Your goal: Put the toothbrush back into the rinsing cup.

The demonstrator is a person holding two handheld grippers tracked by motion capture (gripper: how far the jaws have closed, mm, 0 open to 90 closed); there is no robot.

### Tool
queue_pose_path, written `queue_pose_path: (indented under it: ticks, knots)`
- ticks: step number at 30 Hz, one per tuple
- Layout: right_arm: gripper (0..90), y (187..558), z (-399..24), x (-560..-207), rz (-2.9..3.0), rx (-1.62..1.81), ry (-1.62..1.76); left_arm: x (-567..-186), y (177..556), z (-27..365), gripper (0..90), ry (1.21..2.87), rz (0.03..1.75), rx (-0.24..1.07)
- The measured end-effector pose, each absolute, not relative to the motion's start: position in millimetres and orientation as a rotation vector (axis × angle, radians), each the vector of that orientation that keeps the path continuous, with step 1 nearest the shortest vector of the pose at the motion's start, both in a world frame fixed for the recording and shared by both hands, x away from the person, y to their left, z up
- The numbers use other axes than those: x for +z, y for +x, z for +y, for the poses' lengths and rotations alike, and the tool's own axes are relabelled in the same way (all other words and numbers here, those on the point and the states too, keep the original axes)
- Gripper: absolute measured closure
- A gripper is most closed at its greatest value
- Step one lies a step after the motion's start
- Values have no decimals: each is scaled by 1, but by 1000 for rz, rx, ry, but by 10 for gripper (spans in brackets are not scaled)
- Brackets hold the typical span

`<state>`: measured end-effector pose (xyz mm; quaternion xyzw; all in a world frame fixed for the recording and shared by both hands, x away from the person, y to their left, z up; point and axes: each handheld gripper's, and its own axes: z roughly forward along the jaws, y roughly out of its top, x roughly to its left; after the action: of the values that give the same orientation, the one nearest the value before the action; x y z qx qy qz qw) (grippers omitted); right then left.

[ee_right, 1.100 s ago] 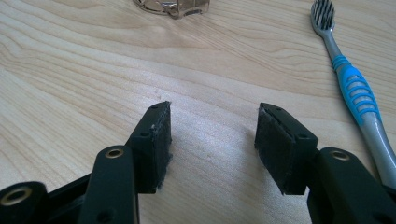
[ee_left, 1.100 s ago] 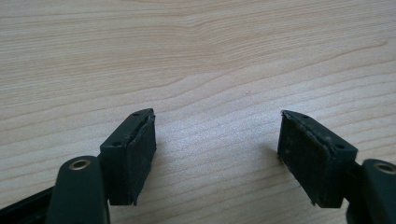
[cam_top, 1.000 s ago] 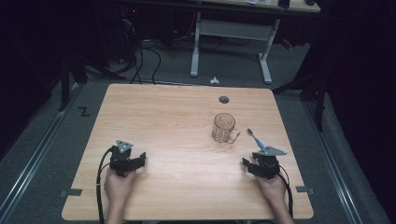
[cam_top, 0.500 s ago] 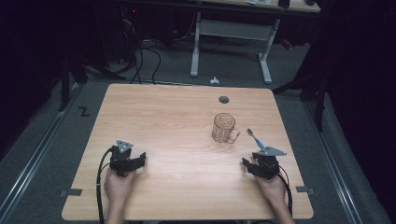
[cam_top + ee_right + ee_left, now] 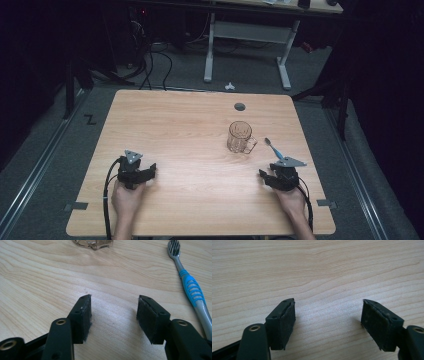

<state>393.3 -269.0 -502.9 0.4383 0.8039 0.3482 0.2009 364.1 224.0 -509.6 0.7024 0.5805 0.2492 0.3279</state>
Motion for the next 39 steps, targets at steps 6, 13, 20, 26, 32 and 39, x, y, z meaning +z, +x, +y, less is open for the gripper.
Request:
queue_pose_path:
  ticks: [6, 13, 20, 26, 32, 39]
  knots:
    - [511, 393, -270, -500, 2265, 962, 1234, -510, 364, 224, 283, 1840, 1520, 655]
    - [519, 391, -274, -499, 2265, 966, 1238, -510, 364, 223, 284, 1842, 1520, 657]
    - [529, 387, -283, -497, 2240, 984, 1268, -510, 364, 223, 285, 1842, 1520, 657]
    - [530, 384, -288, -495, 2230, 982, 1268, -510, 364, 223, 285, 1841, 1520, 657]
    - [532, 382, -292, -494, 2228, 974, 1273, -510, 364, 224, 284, 1841, 1520, 657]
    - [536, 379, -299, -493, 2211, 978, 1285, -510, 364, 224, 284, 1841, 1520, 656]
